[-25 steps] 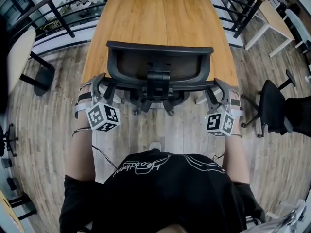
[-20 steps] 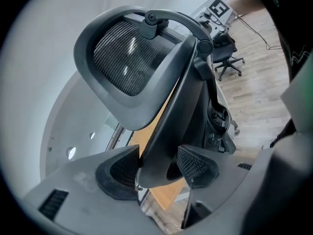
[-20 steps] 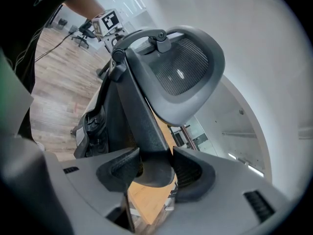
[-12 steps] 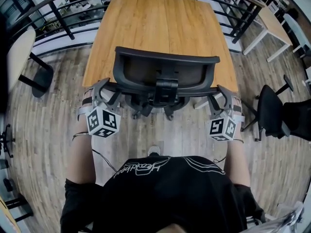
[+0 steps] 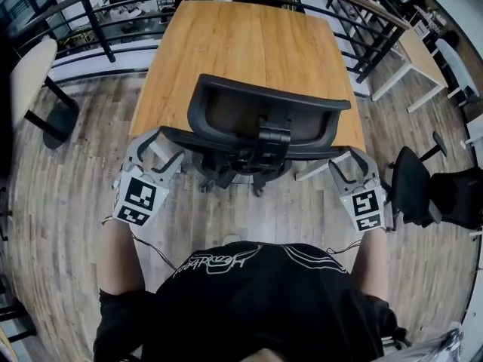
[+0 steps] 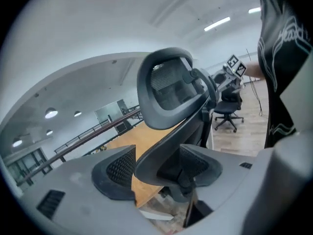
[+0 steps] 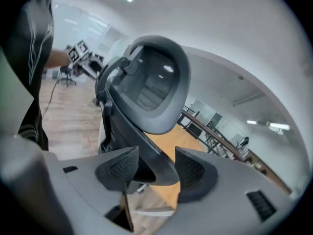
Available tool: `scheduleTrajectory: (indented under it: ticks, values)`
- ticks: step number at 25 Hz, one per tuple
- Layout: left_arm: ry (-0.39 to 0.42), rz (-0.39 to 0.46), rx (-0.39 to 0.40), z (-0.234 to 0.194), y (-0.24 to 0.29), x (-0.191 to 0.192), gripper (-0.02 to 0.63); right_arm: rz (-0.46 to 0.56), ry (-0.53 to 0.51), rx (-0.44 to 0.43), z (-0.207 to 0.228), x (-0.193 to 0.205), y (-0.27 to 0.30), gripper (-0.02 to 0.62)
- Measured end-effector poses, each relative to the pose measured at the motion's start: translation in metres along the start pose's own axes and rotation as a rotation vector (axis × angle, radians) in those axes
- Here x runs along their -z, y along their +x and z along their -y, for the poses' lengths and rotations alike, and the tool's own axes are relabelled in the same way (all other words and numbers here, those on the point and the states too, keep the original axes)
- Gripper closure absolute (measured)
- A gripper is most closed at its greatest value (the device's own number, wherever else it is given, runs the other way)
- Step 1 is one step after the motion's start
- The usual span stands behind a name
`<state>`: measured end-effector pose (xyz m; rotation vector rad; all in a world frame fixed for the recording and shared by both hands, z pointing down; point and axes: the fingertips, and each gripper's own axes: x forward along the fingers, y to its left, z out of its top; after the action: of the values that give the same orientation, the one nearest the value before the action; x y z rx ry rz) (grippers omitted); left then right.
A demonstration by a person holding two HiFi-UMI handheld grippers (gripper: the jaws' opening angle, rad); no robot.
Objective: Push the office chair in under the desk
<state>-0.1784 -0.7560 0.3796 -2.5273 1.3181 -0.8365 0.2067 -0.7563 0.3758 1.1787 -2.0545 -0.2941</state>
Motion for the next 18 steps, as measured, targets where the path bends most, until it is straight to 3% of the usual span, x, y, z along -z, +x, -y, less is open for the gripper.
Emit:
scheduleTrajectory:
  ticks: [4, 7, 10, 15, 18]
  values:
    - [-0.2, 0.129, 0.023, 0.007, -0.034, -0.021, 0.347, 0.151, 0.263, -0.155, -0.021, -0.025, -0.025, 0.354]
    - [-0.285, 0.196, 0.112, 0.039, -0.057, -0.044, 0.367, 0.273, 0.453, -0.315, -0.044, -0.049, -0.055, 0.354]
    - [-0.363, 0.269, 0.196, 0.078, -0.078, -0.073, 0.433, 0.391, 0.579, -0.462, -0.07, -0.072, -0.086, 0.354]
    - [-0.543, 0.362, 0.345, 0.156, -0.105, -0.115, 0.519, 0.46, 0.516, -0.608, -0.132, -0.087, -0.137, 0.359]
    - [-0.607, 0.366, 0.433, 0.207, -0.12, -0.132, 0.565, 0.465, 0.469, -0.626, -0.161, -0.082, -0.173, 0.417]
